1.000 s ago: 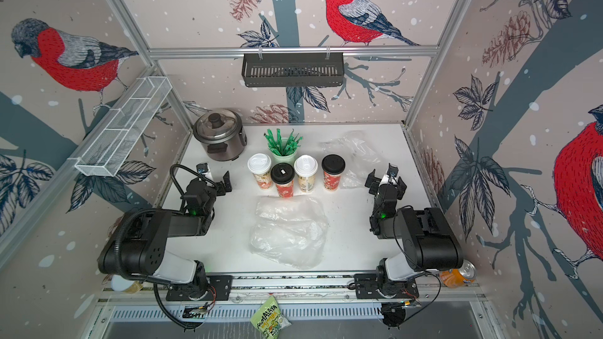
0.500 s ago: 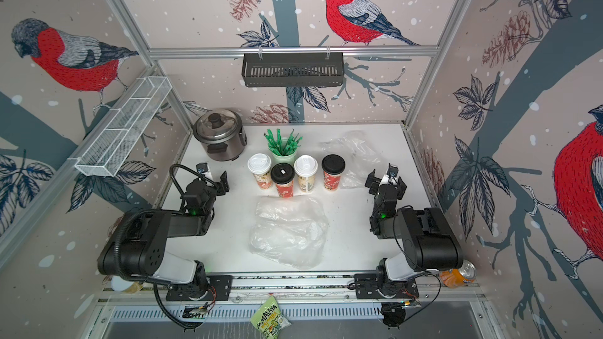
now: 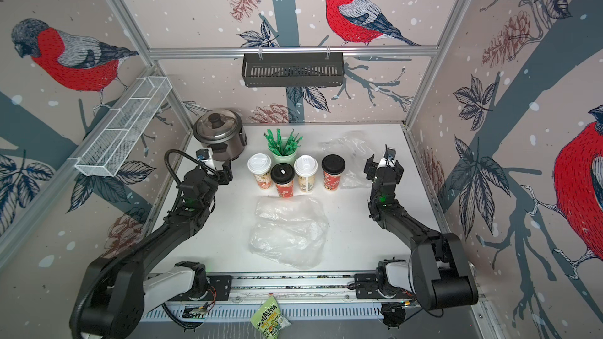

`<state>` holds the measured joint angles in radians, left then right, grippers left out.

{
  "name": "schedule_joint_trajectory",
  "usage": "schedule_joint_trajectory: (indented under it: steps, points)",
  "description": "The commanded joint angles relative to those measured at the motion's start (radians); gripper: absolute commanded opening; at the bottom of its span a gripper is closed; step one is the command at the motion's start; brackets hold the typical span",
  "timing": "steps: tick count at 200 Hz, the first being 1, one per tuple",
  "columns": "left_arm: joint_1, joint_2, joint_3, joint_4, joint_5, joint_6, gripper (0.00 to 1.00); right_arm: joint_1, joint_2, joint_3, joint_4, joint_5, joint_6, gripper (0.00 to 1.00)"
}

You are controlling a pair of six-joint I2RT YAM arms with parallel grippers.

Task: Pack milk tea into plastic carrier bags
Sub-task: Adjust the plastic carrier bag at the center of the board.

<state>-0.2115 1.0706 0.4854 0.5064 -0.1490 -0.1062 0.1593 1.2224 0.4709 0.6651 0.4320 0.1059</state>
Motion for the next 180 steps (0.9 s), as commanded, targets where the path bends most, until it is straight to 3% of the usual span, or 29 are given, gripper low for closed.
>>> schedule_joint_trajectory:
  steps: [1,49,78,142,180]
  points:
    - [-0.077,-0.088,0.044,-0.2,-0.047,-0.048,0.72,0.051,-0.065,0.054,-0.291,0.058,0.037,0.84]
    - [-0.384,-0.319,0.104,-0.461,-0.148,-0.15,0.69,0.181,-0.215,0.144,-0.586,-0.007,0.191,0.83]
    - [-0.561,-0.337,0.156,-0.618,-0.181,-0.251,0.66,0.222,-0.262,0.191,-0.672,-0.036,0.248,0.89]
    - [-0.887,-0.04,0.257,-0.716,-0.214,-0.439,0.63,0.222,-0.303,0.314,-0.859,-0.059,0.327,0.99]
    - [-0.986,0.184,0.356,-0.696,-0.136,-0.493,0.64,0.215,-0.347,0.358,-0.908,-0.061,0.347,0.99]
